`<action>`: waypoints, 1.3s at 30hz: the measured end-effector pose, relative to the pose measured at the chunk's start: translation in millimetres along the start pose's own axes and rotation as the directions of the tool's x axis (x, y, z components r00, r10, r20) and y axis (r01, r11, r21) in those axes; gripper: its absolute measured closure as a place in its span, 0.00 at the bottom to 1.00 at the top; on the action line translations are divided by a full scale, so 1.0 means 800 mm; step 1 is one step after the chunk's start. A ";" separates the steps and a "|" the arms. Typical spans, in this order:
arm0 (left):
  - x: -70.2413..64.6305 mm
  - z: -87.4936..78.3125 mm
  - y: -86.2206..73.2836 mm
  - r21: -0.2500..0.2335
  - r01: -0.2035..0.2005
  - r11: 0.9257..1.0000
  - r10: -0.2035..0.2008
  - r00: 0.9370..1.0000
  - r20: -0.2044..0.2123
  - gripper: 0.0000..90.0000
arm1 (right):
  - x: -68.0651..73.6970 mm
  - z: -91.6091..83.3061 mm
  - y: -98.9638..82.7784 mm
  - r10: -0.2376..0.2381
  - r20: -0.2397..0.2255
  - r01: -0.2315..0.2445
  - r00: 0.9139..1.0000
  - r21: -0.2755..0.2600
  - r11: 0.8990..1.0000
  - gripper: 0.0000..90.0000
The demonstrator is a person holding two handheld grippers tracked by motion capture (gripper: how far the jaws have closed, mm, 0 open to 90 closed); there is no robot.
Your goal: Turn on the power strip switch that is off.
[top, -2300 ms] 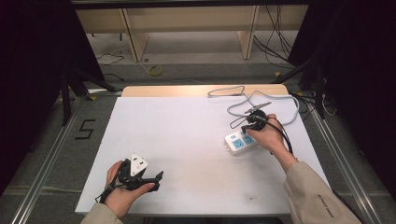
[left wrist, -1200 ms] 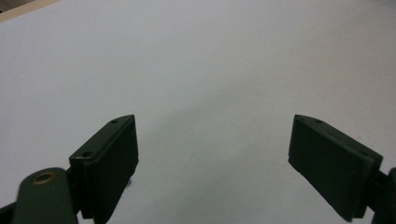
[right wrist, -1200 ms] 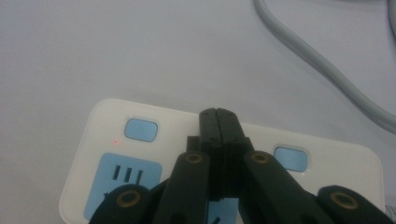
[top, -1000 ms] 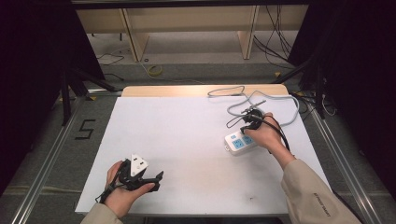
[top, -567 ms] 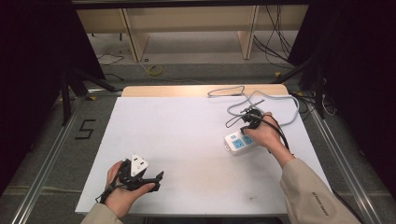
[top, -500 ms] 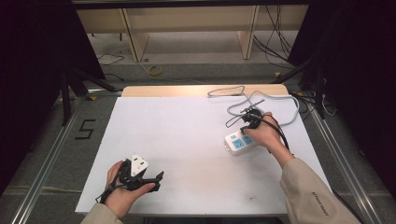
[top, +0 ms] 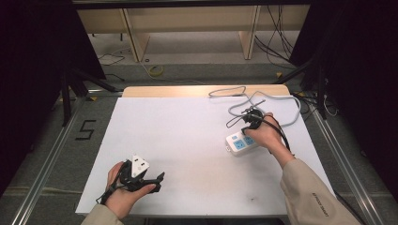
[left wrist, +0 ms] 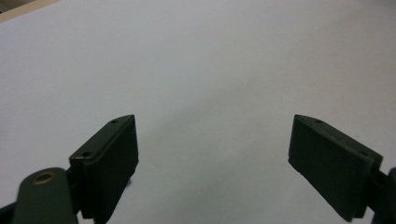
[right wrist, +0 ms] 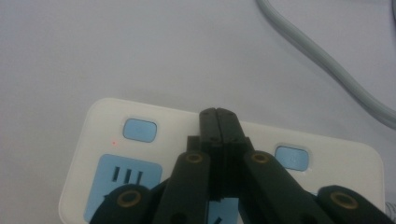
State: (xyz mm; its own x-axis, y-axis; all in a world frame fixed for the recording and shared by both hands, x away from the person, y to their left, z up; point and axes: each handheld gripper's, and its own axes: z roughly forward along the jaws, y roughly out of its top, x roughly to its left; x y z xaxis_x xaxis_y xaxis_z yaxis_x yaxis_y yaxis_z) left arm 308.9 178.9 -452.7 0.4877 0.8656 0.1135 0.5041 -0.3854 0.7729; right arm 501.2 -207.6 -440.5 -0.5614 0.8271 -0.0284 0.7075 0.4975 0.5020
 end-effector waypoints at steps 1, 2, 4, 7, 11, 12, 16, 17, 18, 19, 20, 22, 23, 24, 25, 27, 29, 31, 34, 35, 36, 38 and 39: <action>0.000 0.000 0.000 0.000 0.000 1.000 0.000 1.000 0.000 0.17 | 0.000 0.000 0.000 -0.001 0.001 0.001 1.000 0.002 1.000 1.00; 0.000 0.000 0.000 0.000 0.000 1.000 0.000 1.000 0.000 0.17 | 0.000 0.000 0.000 -0.001 0.001 0.001 1.000 0.003 1.000 1.00; 0.000 0.000 0.000 0.000 0.001 1.000 -0.001 1.000 0.000 0.17 | 0.000 0.000 0.000 0.001 0.001 -0.001 1.000 0.002 1.000 1.00; 0.000 0.000 0.000 0.001 0.000 1.000 0.000 1.000 0.000 0.17 | -0.001 0.000 0.000 0.000 -0.003 0.000 1.000 0.000 1.000 1.00; 0.000 0.000 0.000 0.001 0.001 1.000 -0.001 1.000 0.000 0.17 | 0.000 0.000 0.000 -0.006 0.003 0.006 1.000 0.003 1.000 1.00; 0.000 0.000 0.000 0.002 0.001 1.000 -0.001 1.000 0.000 0.17 | 0.001 0.000 0.000 -0.007 0.005 0.007 1.000 0.004 1.000 1.00; 0.000 0.000 0.000 0.000 0.002 1.000 -0.002 1.000 -0.001 0.17 | 0.000 0.000 0.000 -0.006 0.000 0.006 1.000 -0.001 1.000 1.00; 0.000 0.000 0.000 0.000 0.002 1.000 -0.002 1.000 -0.001 0.17 | 0.000 0.000 -0.001 -0.006 0.000 0.006 1.000 -0.002 1.000 1.00; 0.000 0.000 0.000 0.001 0.002 1.000 -0.002 1.000 -0.001 0.17 | 0.000 0.000 -0.001 -0.007 0.001 0.007 1.000 -0.004 1.000 1.00; 0.000 0.000 0.000 0.000 0.002 1.000 -0.002 1.000 -0.001 0.17 | 0.000 0.000 -0.001 -0.010 0.001 0.010 1.000 -0.006 1.000 1.00; 0.000 0.000 0.000 0.000 0.002 1.000 -0.002 1.000 -0.001 0.17 | 0.001 0.000 -0.001 -0.012 0.005 0.012 1.000 -0.008 1.000 1.00; 0.000 0.000 0.000 0.001 0.002 1.000 -0.002 1.000 -0.001 0.17 | 0.001 0.000 -0.001 -0.015 0.007 0.015 1.000 -0.010 1.000 1.00; 0.001 0.000 0.000 0.000 0.002 1.000 -0.002 1.000 -0.001 0.17 | 0.001 0.000 -0.002 -0.014 0.006 0.014 1.000 -0.010 1.000 1.00; 0.001 0.000 0.000 0.001 0.003 1.000 -0.003 1.000 -0.001 0.17 | 0.000 0.000 -0.002 -0.012 0.004 0.012 1.000 -0.011 1.000 1.00; 0.001 0.000 0.000 0.003 0.002 1.000 -0.002 1.000 0.000 0.17 | 0.000 0.000 -0.002 -0.010 0.001 0.010 1.000 -0.013 1.000 1.00; 0.001 0.001 0.000 0.002 0.002 1.000 -0.002 1.000 0.000 0.17 | 0.000 -0.001 -0.003 -0.007 0.001 0.007 1.000 -0.016 1.000 1.00; 0.001 0.001 0.000 0.002 0.003 1.000 -0.003 1.000 0.000 0.17 | 0.000 -0.001 -0.003 -0.010 0.002 0.010 1.000 -0.016 1.000 1.00; 0.001 0.001 0.000 0.002 0.002 1.000 -0.002 1.000 0.000 0.17 | 0.000 -0.001 -0.003 -0.013 0.003 0.014 1.000 -0.016 1.000 1.00; 0.001 0.001 0.000 0.004 0.002 1.000 -0.002 1.000 0.001 0.17 | 0.000 -0.001 -0.003 -0.015 0.003 0.015 1.000 -0.019 1.000 1.00; 0.001 0.001 0.000 0.003 0.002 1.000 -0.002 1.000 0.000 0.17 | 0.000 0.000 -0.003 -0.015 0.004 0.015 1.000 -0.022 1.000 1.00; 0.001 0.001 0.000 0.003 0.002 1.000 -0.002 1.000 0.000 0.17 | 0.000 0.000 -0.003 -0.015 0.003 0.015 1.000 -0.023 1.000 1.00; 0.001 0.001 0.000 0.002 0.003 1.000 -0.003 1.000 0.000 0.17 | 0.001 0.000 -0.003 -0.017 0.004 0.017 1.000 -0.023 1.000 1.00; 0.001 0.001 0.000 0.002 0.003 1.000 -0.003 1.000 -0.001 0.17 | 0.001 -0.001 -0.003 -0.019 0.004 0.019 1.000 -0.022 1.000 1.00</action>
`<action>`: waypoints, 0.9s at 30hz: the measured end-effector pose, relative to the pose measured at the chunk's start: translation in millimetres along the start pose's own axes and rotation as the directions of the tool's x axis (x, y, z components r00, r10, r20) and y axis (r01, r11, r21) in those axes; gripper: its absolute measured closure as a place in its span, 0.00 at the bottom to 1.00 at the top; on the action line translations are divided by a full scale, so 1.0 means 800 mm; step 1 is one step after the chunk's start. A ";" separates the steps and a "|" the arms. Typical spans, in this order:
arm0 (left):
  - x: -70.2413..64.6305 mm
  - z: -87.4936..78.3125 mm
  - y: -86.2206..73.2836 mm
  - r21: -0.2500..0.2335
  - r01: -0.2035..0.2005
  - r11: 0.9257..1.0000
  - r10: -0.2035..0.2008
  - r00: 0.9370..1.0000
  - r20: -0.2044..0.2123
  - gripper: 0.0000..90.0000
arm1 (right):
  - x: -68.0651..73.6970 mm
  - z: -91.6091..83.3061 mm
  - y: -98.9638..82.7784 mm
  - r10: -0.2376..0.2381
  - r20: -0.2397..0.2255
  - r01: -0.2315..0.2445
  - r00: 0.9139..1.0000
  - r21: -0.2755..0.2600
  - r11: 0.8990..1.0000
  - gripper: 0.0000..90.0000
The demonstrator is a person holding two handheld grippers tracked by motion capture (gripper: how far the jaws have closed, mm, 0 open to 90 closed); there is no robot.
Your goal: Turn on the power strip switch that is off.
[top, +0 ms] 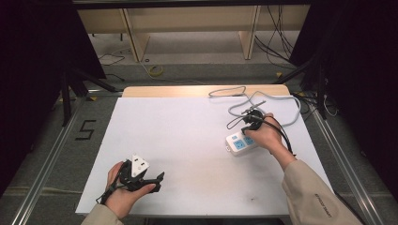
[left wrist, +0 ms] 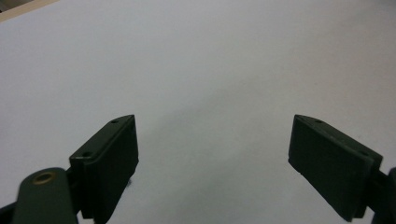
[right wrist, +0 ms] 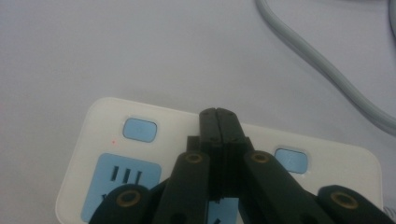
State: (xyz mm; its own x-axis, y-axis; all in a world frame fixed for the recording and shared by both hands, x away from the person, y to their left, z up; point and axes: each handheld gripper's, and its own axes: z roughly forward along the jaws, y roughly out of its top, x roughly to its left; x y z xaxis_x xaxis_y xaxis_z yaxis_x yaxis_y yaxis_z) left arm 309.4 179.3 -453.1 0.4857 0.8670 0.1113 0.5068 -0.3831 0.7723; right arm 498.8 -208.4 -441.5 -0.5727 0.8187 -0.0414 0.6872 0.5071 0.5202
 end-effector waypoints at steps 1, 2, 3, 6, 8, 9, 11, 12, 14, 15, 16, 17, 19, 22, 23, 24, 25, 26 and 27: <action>0.000 0.000 0.000 0.000 0.000 1.000 0.000 1.000 0.000 0.17 | 0.000 0.000 0.000 0.000 0.001 0.000 1.000 0.000 1.000 1.00; 0.000 0.000 0.000 0.000 -0.001 1.000 0.001 1.000 0.000 0.17 | 0.000 0.000 0.000 0.000 0.002 0.000 1.000 -0.001 1.000 1.00; 0.000 0.000 0.000 0.000 -0.001 1.000 0.001 1.000 0.000 0.17 | 0.000 0.000 0.000 0.001 0.002 -0.001 1.000 -0.001 1.000 1.00; 0.000 0.000 0.000 0.001 -0.001 1.000 0.001 1.000 0.000 0.17 | -0.001 0.000 -0.001 0.006 -0.001 -0.006 1.000 -0.005 1.000 1.00; 0.000 0.000 0.000 0.001 -0.001 1.000 0.001 1.000 0.000 0.17 | -0.001 0.000 -0.001 0.007 -0.002 -0.007 1.000 -0.005 1.000 1.00; 0.000 0.000 0.000 0.001 -0.001 1.000 0.001 1.000 0.000 0.17 | -0.001 0.000 -0.001 0.007 -0.002 -0.007 1.000 -0.006 1.000 1.00; 0.000 0.000 0.000 0.002 -0.001 1.000 0.001 1.000 0.000 0.17 | -0.001 0.000 -0.001 0.008 -0.003 -0.008 1.000 -0.006 1.000 1.00; 0.000 0.000 0.000 0.002 -0.001 1.000 0.001 1.000 0.000 0.17 | -0.001 0.000 -0.001 0.009 -0.003 -0.009 1.000 -0.006 1.000 1.00; 0.000 0.000 0.000 0.002 -0.003 1.000 0.003 1.000 0.000 0.17 | -0.001 0.000 -0.001 0.010 -0.003 -0.010 1.000 -0.007 1.000 1.00; 0.000 0.000 0.000 0.002 -0.001 1.000 0.001 1.000 0.000 0.17 | -0.001 0.000 -0.001 0.010 -0.004 -0.010 1.000 -0.007 1.000 1.00; 0.000 0.000 0.000 0.002 -0.002 1.000 0.002 1.000 0.000 0.17 | -0.001 0.000 -0.001 0.010 -0.004 -0.010 1.000 -0.007 1.000 1.00; 0.000 0.000 0.000 0.002 -0.001 1.000 0.001 1.000 0.000 0.17 | -0.001 0.000 -0.001 0.008 -0.005 -0.008 1.000 -0.008 1.000 1.00; 0.000 0.000 0.000 0.002 -0.002 1.000 0.002 1.000 0.000 0.17 | -0.002 0.000 -0.001 0.007 -0.006 -0.007 1.000 -0.010 1.000 1.00; 0.001 0.000 0.000 0.004 -0.002 1.000 0.002 1.000 0.001 0.17 | -0.002 -0.001 -0.001 0.009 -0.006 -0.009 1.000 -0.015 1.000 1.00; 0.001 0.000 0.000 0.004 -0.001 1.000 0.001 1.000 0.001 0.17 | -0.002 -0.001 -0.001 0.007 -0.006 -0.007 1.000 -0.015 1.000 1.00; 0.001 0.000 0.000 0.004 -0.001 1.000 0.001 1.000 0.001 0.17 | -0.002 -0.001 -0.001 0.005 -0.005 -0.005 1.000 -0.016 1.000 1.00; 0.001 0.001 0.000 0.004 -0.002 1.000 0.002 1.000 0.001 0.17 | -0.002 -0.001 0.000 0.004 -0.005 -0.004 1.000 -0.016 1.000 1.00; 0.001 0.001 0.000 0.005 -0.001 1.000 0.001 1.000 0.001 0.17 | -0.001 -0.001 0.000 0.004 -0.004 -0.004 1.000 -0.015 1.000 1.00; 0.001 0.001 0.000 0.004 -0.001 1.000 0.001 1.000 0.001 0.17 | -0.001 -0.001 -0.001 0.003 -0.006 -0.003 1.000 -0.015 1.000 1.00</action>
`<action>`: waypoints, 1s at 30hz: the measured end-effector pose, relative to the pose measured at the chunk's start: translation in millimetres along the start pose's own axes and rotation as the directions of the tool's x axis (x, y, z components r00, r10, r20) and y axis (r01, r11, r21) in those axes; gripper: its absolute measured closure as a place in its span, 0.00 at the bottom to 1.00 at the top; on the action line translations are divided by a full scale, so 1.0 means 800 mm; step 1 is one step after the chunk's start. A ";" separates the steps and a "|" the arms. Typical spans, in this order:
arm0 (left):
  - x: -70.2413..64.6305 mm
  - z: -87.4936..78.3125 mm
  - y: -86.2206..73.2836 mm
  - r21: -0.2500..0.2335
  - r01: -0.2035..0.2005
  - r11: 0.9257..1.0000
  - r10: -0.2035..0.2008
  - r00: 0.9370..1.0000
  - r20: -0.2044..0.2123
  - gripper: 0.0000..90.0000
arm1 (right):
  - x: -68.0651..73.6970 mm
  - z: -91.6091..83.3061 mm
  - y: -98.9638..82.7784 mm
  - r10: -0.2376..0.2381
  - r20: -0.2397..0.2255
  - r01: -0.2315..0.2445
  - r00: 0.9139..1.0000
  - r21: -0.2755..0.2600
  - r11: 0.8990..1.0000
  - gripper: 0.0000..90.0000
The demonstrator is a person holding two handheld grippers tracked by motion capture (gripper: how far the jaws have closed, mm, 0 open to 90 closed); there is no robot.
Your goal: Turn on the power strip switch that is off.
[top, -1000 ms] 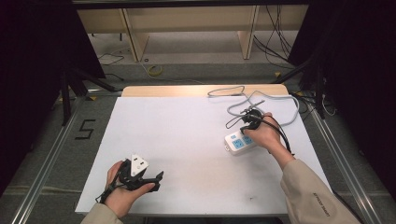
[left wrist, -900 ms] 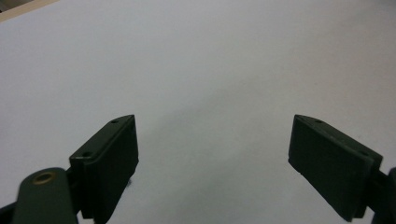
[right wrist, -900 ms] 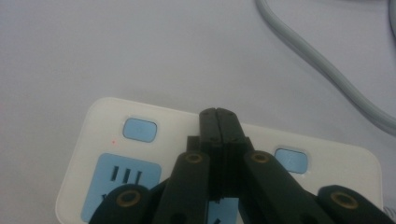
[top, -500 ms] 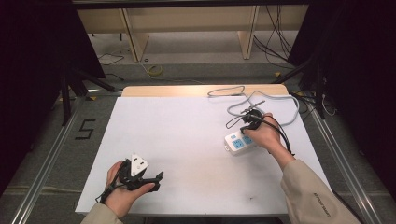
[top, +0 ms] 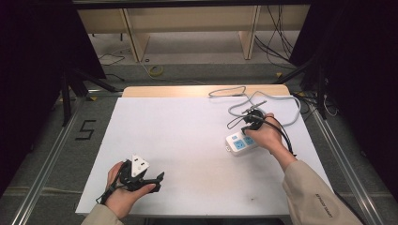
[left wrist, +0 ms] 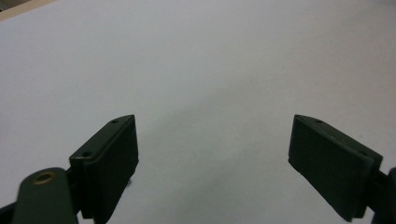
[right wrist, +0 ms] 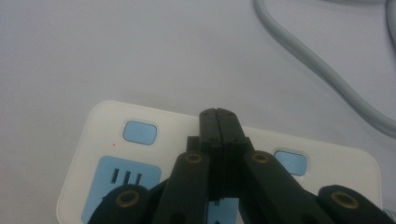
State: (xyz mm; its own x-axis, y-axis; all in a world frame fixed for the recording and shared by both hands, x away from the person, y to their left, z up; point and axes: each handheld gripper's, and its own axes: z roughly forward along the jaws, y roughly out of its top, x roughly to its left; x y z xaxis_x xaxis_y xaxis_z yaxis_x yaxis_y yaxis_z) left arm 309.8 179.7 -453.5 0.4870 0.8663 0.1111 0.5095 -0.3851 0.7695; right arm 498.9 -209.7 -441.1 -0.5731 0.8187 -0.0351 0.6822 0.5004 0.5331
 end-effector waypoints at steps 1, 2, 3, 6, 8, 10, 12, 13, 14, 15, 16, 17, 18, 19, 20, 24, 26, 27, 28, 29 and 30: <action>0.000 0.000 0.000 -0.001 0.000 1.000 0.000 1.000 0.000 0.17 | 0.000 0.000 0.000 -0.003 0.000 0.003 1.000 0.001 1.000 1.00; 0.000 0.000 0.000 -0.001 0.000 1.000 0.000 1.000 0.000 0.17 | 0.000 0.000 0.000 -0.003 -0.001 0.003 1.000 0.001 1.000 1.00; 0.000 0.000 0.000 0.000 0.000 1.000 0.000 1.000 0.000 0.17 | 0.000 0.000 0.000 -0.004 -0.002 0.004 1.000 0.001 1.000 1.00; 0.000 0.000 0.000 0.000 0.001 1.000 -0.001 1.000 -0.001 0.17 | -0.001 -0.002 -0.001 -0.003 0.002 0.003 1.000 -0.003 1.000 1.00; 0.000 0.000 0.000 0.000 0.002 1.000 -0.002 1.000 -0.001 0.17 | -0.001 -0.003 -0.001 -0.003 0.002 0.003 1.000 -0.009 1.000 0.98; 0.000 0.000 0.000 0.002 0.002 1.000 -0.002 1.000 -0.001 0.17 | -0.001 -0.005 -0.001 -0.002 -0.002 0.002 1.000 -0.013 1.000 0.97; 0.000 0.000 0.000 0.002 0.001 1.000 -0.001 1.000 -0.001 0.17 | -0.001 -0.007 -0.001 -0.004 0.002 0.004 1.000 -0.018 1.000 0.97; 0.000 0.000 0.000 0.002 0.001 1.000 -0.001 1.000 -0.001 0.17 | -0.002 -0.008 -0.001 -0.005 0.001 0.005 1.000 -0.019 1.000 0.97; 0.000 0.000 0.000 0.002 0.001 1.000 -0.001 1.000 -0.002 0.17 | -0.002 -0.009 -0.002 -0.003 0.001 0.003 1.000 -0.022 1.000 0.97; 0.000 0.000 0.000 0.002 0.001 1.000 -0.001 1.000 -0.002 0.17 | -0.002 -0.010 -0.002 -0.002 0.000 0.002 1.000 -0.024 1.000 0.97; 0.000 0.000 0.000 0.002 0.002 1.000 -0.002 1.000 -0.002 0.17 | -0.003 -0.011 -0.002 -0.004 0.001 0.004 1.000 -0.026 1.000 0.97; 0.000 0.000 0.000 0.003 0.002 1.000 -0.002 1.000 -0.001 0.17 | -0.003 -0.011 -0.003 -0.004 0.000 0.004 1.000 -0.028 1.000 0.96; 0.000 0.000 0.000 0.003 0.004 1.000 -0.004 1.000 -0.001 0.17 | -0.003 -0.011 -0.004 -0.004 -0.001 0.004 1.000 -0.026 1.000 0.96; 0.000 0.000 0.000 0.003 0.004 1.000 -0.004 1.000 -0.001 0.17 | -0.004 -0.012 -0.005 -0.001 -0.002 0.001 1.000 -0.026 1.000 0.96; 0.000 0.000 0.000 0.003 0.004 1.000 -0.004 1.000 -0.002 0.17 | -0.004 -0.012 -0.006 -0.001 -0.001 0.001 1.000 -0.027 1.000 0.95; 0.000 0.000 0.000 0.004 0.004 1.000 -0.004 1.000 -0.003 0.17 | -0.007 -0.014 -0.010 0.004 -0.001 -0.004 1.000 -0.030 1.000 0.93; 0.000 0.000 0.000 0.004 0.004 1.000 -0.004 1.000 -0.003 0.17 | -0.008 -0.016 -0.012 0.004 -0.002 -0.004 1.000 -0.034 0.999 0.92; 0.000 0.000 0.000 0.004 0.005 1.000 -0.005 1.000 -0.003 0.17 | -0.008 -0.017 -0.013 0.002 -0.001 -0.002 1.000 -0.037 0.999 0.92; 0.000 0.000 0.000 0.004 0.006 1.000 -0.006 1.000 -0.004 0.18 | -0.008 -0.019 -0.014 0.003 -0.006 -0.003 1.000 -0.037 0.999 0.91; 0.000 0.000 0.000 0.005 0.007 1.000 -0.007 1.000 -0.004 0.18 | -0.008 -0.020 -0.015 0.004 -0.008 -0.004 1.000 -0.042 0.999 0.91; 0.000 0.000 0.000 0.005 0.008 1.000 -0.008 1.000 -0.003 0.18 | -0.009 -0.021 -0.016 0.003 -0.008 -0.003 1.000 -0.042 0.999 0.90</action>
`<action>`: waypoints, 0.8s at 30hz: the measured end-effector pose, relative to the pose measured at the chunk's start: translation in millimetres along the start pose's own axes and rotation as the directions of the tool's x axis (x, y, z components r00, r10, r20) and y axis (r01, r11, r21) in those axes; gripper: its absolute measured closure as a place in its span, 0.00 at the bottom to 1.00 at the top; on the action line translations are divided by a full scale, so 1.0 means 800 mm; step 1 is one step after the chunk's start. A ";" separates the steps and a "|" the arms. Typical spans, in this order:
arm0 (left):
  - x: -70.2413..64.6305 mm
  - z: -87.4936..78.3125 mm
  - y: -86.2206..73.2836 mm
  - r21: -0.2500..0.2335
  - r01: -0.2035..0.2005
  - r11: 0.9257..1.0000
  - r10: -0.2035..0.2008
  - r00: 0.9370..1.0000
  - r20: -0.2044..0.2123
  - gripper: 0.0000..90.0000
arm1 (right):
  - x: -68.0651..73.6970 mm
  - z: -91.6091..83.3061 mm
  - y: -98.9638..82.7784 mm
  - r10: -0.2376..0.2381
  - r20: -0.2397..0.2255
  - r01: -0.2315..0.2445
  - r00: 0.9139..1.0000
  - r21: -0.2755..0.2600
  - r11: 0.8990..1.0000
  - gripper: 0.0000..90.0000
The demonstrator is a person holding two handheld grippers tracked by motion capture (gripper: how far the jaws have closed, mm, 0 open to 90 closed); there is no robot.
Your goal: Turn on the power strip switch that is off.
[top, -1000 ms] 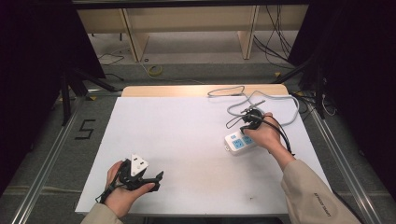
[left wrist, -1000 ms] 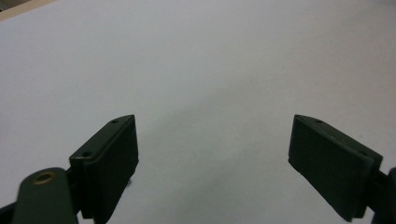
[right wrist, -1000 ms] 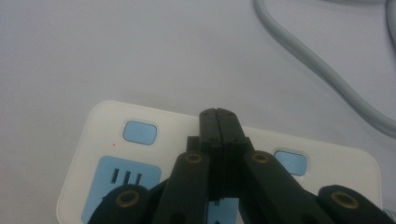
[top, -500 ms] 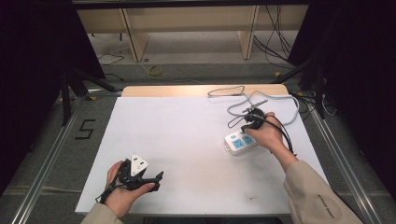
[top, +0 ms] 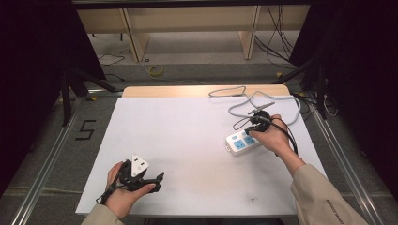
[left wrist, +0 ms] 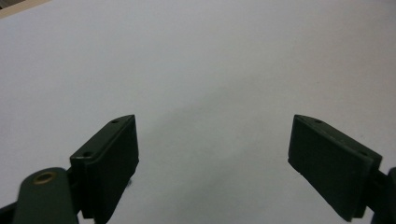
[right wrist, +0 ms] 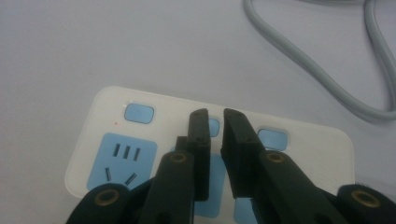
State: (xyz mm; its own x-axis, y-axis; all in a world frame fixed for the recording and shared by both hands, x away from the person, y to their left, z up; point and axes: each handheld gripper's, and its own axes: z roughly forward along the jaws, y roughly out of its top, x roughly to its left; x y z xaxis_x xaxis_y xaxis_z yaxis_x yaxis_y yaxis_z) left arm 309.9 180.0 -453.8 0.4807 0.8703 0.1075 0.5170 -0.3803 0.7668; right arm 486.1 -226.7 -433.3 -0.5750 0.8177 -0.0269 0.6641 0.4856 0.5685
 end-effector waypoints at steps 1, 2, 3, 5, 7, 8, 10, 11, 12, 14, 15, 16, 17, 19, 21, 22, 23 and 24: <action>0.000 0.000 0.000 0.001 0.000 1.000 0.000 1.000 0.000 0.18 | 0.000 -0.001 -0.001 0.000 -0.002 0.000 1.000 -0.002 1.000 0.89; 0.000 0.000 0.000 0.001 0.000 1.000 0.000 1.000 0.000 0.18 | 0.000 -0.002 -0.002 -0.001 -0.004 0.001 1.000 -0.001 1.000 0.89; 0.000 0.000 0.000 0.001 0.001 1.000 -0.001 1.000 -0.001 0.18 | 0.000 -0.004 -0.003 -0.004 -0.005 0.004 1.000 -0.001 1.000 0.88; 0.000 0.000 0.000 0.001 0.001 1.000 -0.001 1.000 -0.001 0.18 | 0.001 -0.007 -0.004 -0.010 -0.007 0.010 1.000 -0.003 1.000 0.87; 0.000 0.000 0.000 0.003 0.001 1.000 -0.001 1.000 -0.002 0.18 | 0.002 -0.010 -0.005 -0.014 -0.007 0.014 1.000 -0.008 1.000 0.86; 0.000 0.000 0.000 0.003 0.001 1.000 -0.001 1.000 -0.002 0.18 | 0.003 -0.011 -0.006 -0.017 -0.010 0.017 1.000 -0.010 1.000 0.86; 0.000 0.000 0.000 0.004 0.001 1.000 -0.001 1.000 -0.002 0.18 | 0.004 -0.014 -0.008 -0.017 -0.014 0.017 1.000 -0.016 1.000 0.85; 0.000 0.000 0.000 0.004 0.001 1.000 -0.001 1.000 -0.002 0.18 | 0.005 -0.016 -0.010 -0.017 -0.017 0.016 1.000 -0.017 1.000 0.84; 0.000 0.000 0.000 0.004 0.001 1.000 -0.001 1.000 -0.002 0.18 | 0.005 -0.016 -0.011 -0.020 -0.020 0.019 1.000 -0.020 1.000 0.84; 0.000 0.000 0.000 0.005 0.002 1.000 -0.002 1.000 -0.002 0.18 | 0.005 -0.018 -0.013 -0.018 -0.024 0.017 1.000 -0.022 1.000 0.83; 0.000 0.000 0.000 0.006 0.002 1.000 -0.002 1.000 -0.002 0.18 | 0.005 -0.019 -0.015 -0.017 -0.026 0.017 1.000 -0.025 1.000 0.82; 0.000 0.000 0.000 0.006 0.002 1.000 -0.002 1.000 -0.002 0.18 | 0.006 -0.020 -0.017 -0.014 -0.030 0.013 0.999 -0.026 1.000 0.81; 0.000 0.000 0.000 0.007 0.002 1.000 -0.002 1.000 -0.002 0.18 | 0.006 -0.021 -0.018 -0.013 -0.030 0.013 0.999 -0.027 1.000 0.81; 0.000 0.000 0.000 0.007 0.002 1.000 -0.002 1.000 -0.002 0.18 | 0.007 -0.023 -0.020 -0.013 -0.036 0.012 0.999 -0.033 0.999 0.80; 0.000 0.000 -0.001 0.007 0.002 1.000 -0.002 1.000 -0.002 0.18 | 0.009 -0.028 -0.023 -0.008 -0.040 0.006 0.999 -0.037 0.999 0.79; 0.000 0.000 -0.001 0.008 0.003 1.000 -0.003 1.000 -0.002 0.18 | 0.009 -0.029 -0.024 -0.007 -0.040 0.006 0.999 -0.041 0.999 0.78; 0.000 0.000 -0.001 0.008 0.003 1.000 -0.003 1.000 -0.002 0.18 | 0.010 -0.031 -0.025 -0.004 -0.045 0.002 0.999 -0.044 0.999 0.78; 0.000 0.000 -0.001 0.008 0.003 1.000 -0.003 1.000 -0.002 0.18 | 0.010 -0.033 -0.026 -0.001 -0.049 -0.001 0.999 -0.049 0.999 0.77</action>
State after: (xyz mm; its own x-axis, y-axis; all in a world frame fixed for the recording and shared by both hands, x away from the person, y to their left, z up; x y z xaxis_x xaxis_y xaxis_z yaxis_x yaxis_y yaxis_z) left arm 309.8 180.3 -454.3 0.4781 0.8718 0.1068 0.5242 -0.3807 0.7617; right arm 454.9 -238.4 -423.4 -0.5989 0.8007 0.0130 0.6406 0.4693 0.6078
